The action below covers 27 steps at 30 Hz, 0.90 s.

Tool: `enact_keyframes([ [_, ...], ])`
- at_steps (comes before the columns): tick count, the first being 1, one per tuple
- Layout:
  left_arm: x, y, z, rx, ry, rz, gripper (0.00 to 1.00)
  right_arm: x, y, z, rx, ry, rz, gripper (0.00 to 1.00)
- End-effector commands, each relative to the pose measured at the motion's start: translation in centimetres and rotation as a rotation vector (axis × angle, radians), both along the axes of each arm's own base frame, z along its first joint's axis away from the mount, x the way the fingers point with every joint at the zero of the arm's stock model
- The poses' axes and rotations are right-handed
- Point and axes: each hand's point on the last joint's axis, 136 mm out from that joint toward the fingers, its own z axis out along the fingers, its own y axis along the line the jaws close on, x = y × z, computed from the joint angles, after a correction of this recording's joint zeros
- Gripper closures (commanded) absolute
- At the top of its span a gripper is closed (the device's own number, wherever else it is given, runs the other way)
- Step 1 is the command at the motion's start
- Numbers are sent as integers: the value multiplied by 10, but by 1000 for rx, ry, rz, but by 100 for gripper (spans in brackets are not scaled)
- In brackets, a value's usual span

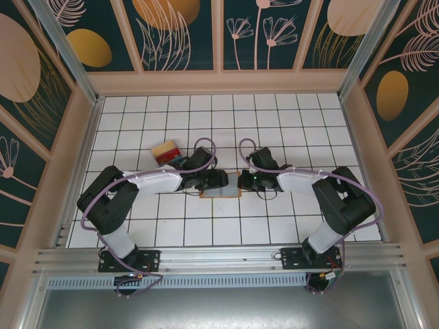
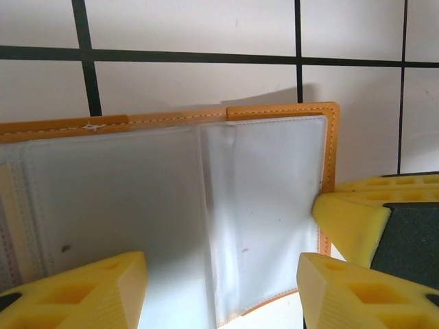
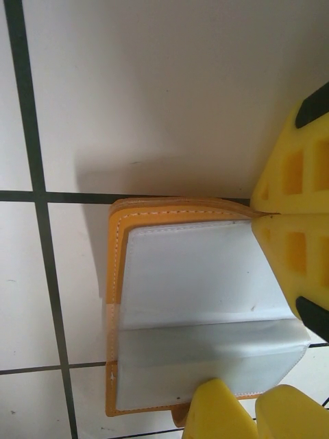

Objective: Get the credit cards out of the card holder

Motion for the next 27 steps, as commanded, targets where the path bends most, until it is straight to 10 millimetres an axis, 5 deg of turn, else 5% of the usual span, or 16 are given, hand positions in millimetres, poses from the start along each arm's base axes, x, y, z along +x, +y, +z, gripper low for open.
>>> enact_keyframes([
  [1,4,11,7,43,-42,31,40,-10,-2,-8,-15,29,1,100],
  [10,16,40,4,139,-46,137,39,-9,-1,-9,-14,31,2,100],
  [22,8,32,-20,140,26,88,39,-8,1,-10,-13,36,6,100],
  [27,6,14,-16,59,29,27,39,-7,2,-10,-12,38,9,100],
])
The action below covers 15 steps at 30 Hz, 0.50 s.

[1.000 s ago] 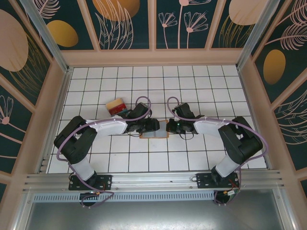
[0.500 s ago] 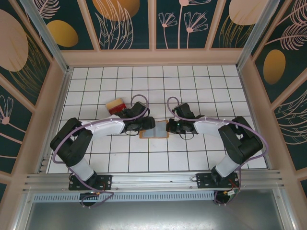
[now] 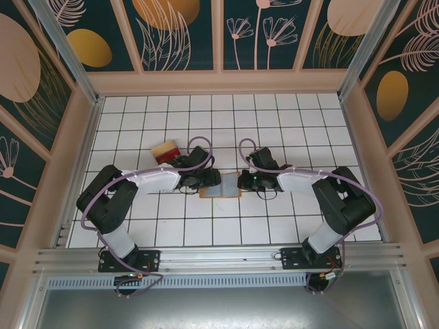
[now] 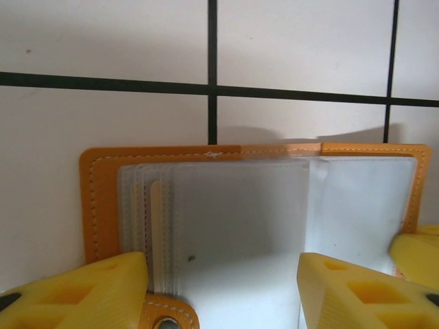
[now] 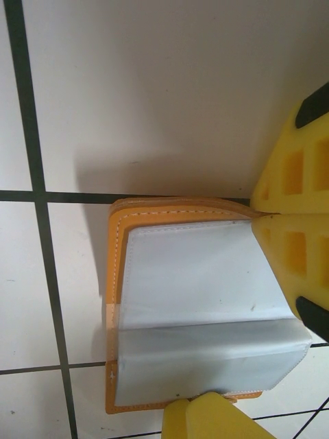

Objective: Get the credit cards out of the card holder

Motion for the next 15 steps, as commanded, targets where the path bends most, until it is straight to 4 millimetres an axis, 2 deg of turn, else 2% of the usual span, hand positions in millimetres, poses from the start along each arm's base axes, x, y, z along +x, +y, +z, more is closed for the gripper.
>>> enact_keyframes([
  [1,-5,-19,-2,-70,34,-71,38,-7,2,-10,-12,37,8,100],
  [11,-5,-35,5,-135,36,-125,26,-7,2,-10,-15,39,8,100],
  [15,-4,-41,13,-169,24,-139,26,-6,2,-11,-17,39,10,100],
])
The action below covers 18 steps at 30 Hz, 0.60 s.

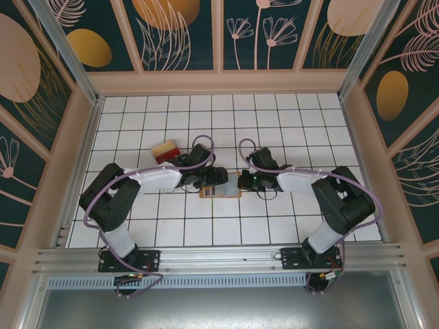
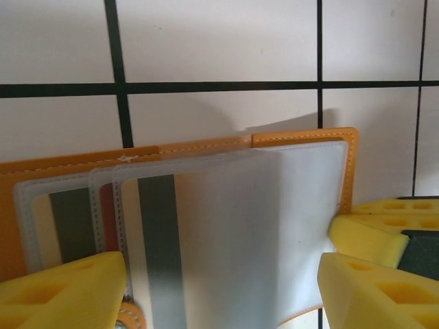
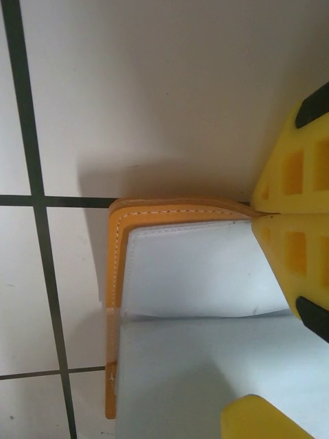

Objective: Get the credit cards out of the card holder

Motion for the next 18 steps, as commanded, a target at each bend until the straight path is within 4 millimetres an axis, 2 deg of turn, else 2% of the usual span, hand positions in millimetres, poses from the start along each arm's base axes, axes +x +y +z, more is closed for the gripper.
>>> enact_keyframes([
  [1,-3,-17,5,-65,9,-54,25,-6,2,-10,-15,37,10,100],
  [9,-2,-16,13,-63,-12,-58,9,-4,2,-9,-20,32,8,99],
  [13,-2,-13,17,-56,-23,-58,6,0,0,-5,-34,18,-10,84],
  [16,-5,-10,15,-35,-18,-63,6,5,-3,4,-34,-9,-26,80],
  [17,2,-14,24,-46,-39,-62,6,8,-3,8,-35,-19,-28,76],
  [18,3,-13,24,-39,-43,-59,6,10,-4,12,-38,-29,-34,73],
])
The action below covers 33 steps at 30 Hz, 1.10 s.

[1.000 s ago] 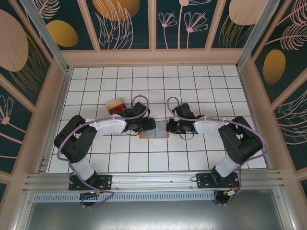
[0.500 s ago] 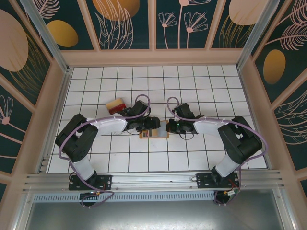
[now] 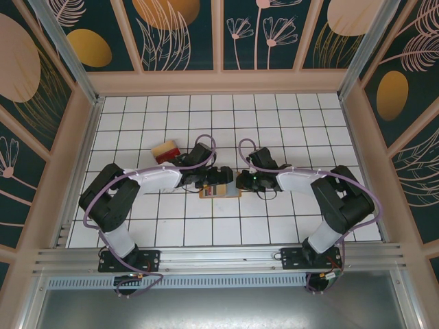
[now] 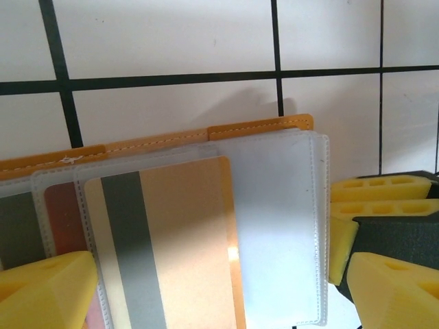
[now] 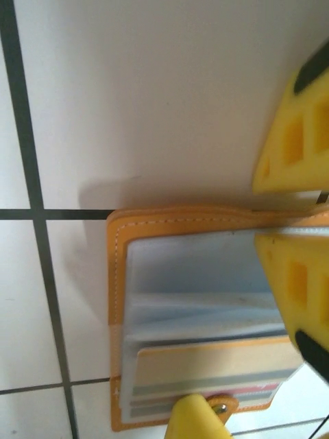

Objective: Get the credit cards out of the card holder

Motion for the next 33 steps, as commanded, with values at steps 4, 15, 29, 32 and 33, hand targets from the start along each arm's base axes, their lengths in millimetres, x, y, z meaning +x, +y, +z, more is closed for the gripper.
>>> enact_keyframes([
  [4,8,2,30,-14,-70,-8,8,16,0,31,-8,-65,-26,70],
  [15,16,40,24,25,-80,85,23,22,24,64,114,-83,-22,71],
  [29,8,55,-13,70,-12,93,75,11,62,56,256,22,66,83],
  [32,6,57,-21,79,5,95,75,10,66,51,260,37,78,83],
  [33,5,58,-23,82,11,96,75,10,67,50,262,40,81,83],
])
